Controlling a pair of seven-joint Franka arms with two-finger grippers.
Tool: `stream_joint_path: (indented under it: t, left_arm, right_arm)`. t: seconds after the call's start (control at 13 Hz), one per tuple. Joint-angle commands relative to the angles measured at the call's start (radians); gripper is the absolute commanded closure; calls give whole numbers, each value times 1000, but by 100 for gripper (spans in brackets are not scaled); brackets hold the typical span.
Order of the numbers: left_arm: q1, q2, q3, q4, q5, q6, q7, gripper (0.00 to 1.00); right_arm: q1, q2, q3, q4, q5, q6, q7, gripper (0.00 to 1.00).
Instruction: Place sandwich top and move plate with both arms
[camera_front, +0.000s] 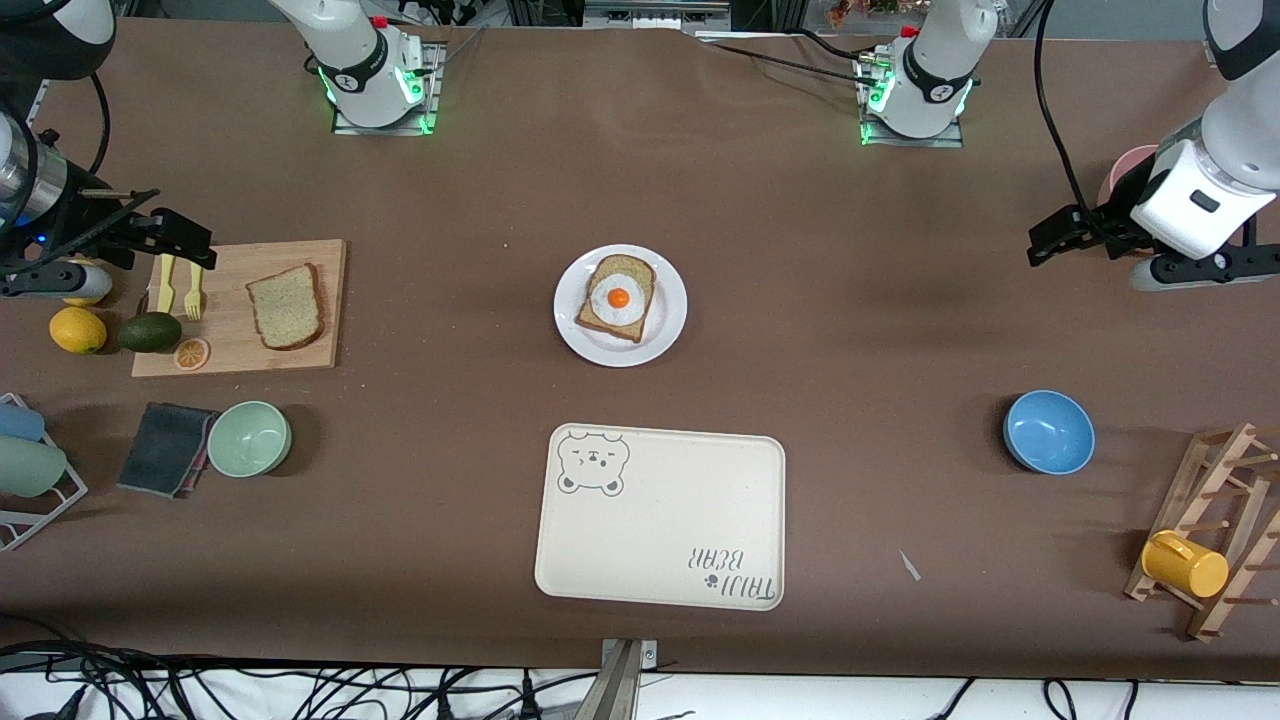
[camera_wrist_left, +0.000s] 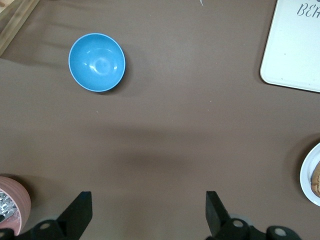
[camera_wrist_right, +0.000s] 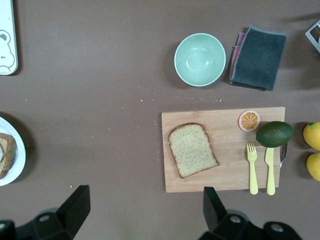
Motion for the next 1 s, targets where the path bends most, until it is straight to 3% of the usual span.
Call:
stream_joint_path:
  t: [0.0,0.92]
  left_arm:
    - [3,5,-3,25,-23,-23,22,0]
    - [3,2,-37,27,-21,-33,-7,0]
  right_arm:
    - [-5,1,1,10,16,-12,8,0]
    - [-8,6,0,13,16,-11,7,0]
